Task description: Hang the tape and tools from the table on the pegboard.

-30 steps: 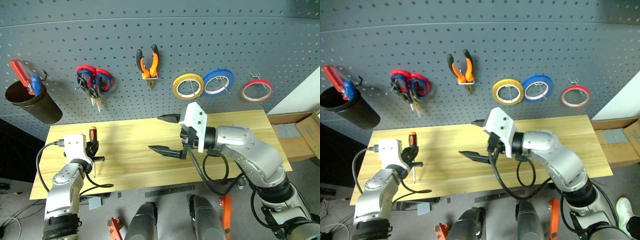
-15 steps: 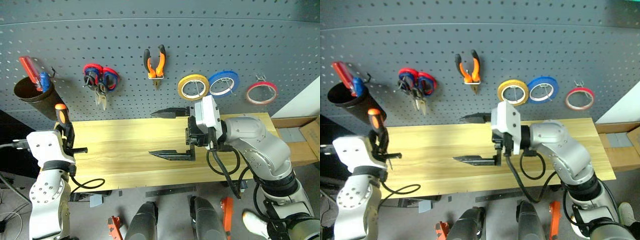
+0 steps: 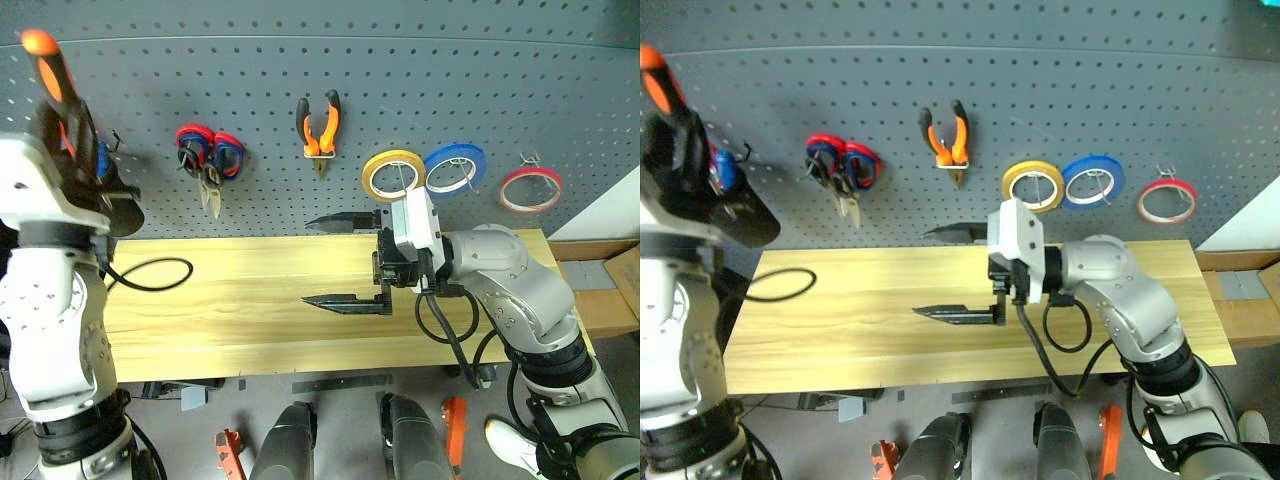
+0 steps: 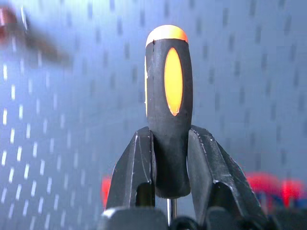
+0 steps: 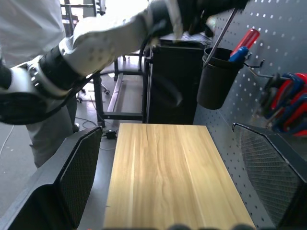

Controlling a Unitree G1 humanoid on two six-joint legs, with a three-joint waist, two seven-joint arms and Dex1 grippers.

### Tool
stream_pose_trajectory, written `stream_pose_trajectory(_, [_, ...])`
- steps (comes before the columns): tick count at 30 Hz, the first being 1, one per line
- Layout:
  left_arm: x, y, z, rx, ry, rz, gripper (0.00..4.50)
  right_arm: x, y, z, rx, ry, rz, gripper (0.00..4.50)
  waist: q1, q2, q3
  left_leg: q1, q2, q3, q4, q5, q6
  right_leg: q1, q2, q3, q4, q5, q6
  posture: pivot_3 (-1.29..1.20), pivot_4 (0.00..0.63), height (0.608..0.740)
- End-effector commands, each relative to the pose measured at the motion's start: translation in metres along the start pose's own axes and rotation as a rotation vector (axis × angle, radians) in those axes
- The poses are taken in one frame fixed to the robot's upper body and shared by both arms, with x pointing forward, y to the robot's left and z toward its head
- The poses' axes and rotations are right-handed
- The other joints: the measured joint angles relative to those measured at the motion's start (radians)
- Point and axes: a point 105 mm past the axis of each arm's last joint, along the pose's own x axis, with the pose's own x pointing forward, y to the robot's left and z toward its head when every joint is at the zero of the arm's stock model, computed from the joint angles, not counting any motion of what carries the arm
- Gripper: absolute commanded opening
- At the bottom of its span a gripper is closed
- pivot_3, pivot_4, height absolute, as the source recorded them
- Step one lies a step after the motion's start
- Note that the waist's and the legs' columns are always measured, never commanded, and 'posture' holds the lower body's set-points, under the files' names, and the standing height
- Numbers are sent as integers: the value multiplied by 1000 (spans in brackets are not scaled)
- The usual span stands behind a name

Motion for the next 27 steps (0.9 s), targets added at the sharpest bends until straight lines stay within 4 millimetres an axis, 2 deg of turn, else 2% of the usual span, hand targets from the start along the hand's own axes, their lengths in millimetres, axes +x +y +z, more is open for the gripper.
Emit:
stream_pose_trajectory(1, [20, 29, 22, -15, -88, 65, 605, 0, 1, 10, -56, -29, 9, 4500, -3, 0, 0, 0, 0, 1, 0, 0, 0, 0, 0, 0, 0, 0, 0, 78, 200, 740])
stream_pose_trajectory(4, [33, 40, 20, -10, -99, 69, 605, 1, 0, 10, -58, -27, 7, 4500, -5, 0, 0, 1, 0, 1, 0, 0, 0, 0, 0, -1, 0, 0, 0, 71, 199, 740])
stream_pose_trajectory(8, [38, 54, 10, -17, -86, 113, 605, 2, 0, 10, -67, -17, 3, 4500, -6, 0, 0, 0, 0, 1, 0, 0, -1, 0, -1, -2, 0, 0, 0, 58, 202, 740])
stream_pose_trajectory(12, [30, 64, 0, 10, -59, 146, 605, 2, 1, 10, -69, -5, 0, 4500, -8, -1, -1, 0, 0, 0, 1, 0, -1, -1, -1, -3, 0, 0, -1, 54, 204, 740])
stream_pose_trajectory(17, [20, 68, -17, 42, -15, 156, 605, 3, 0, 11, -69, -16, -9, 4500, -10, -2, -2, 0, 1, 0, 1, -1, -1, -1, -1, -3, 0, 0, -1, 59, 202, 740])
stream_pose_trajectory(23, [5, 73, -32, 82, 24, 175, 605, 3, -21, 17, -67, -53, -136, 4500, -11, -4, -3, 0, 1, 0, 1, -1, -2, -1, -1, -3, 1, 1, -1, 61, 201, 740])
stream_pose_trajectory(27, [2, 72, -36, 95, 31, 170, 605, 2, -30, 14, -63, -17, -189, 4500, -10, -8, -6, 0, 1, -1, 1, 0, -2, -1, -1, -4, 1, 1, -1, 58, 199, 740])
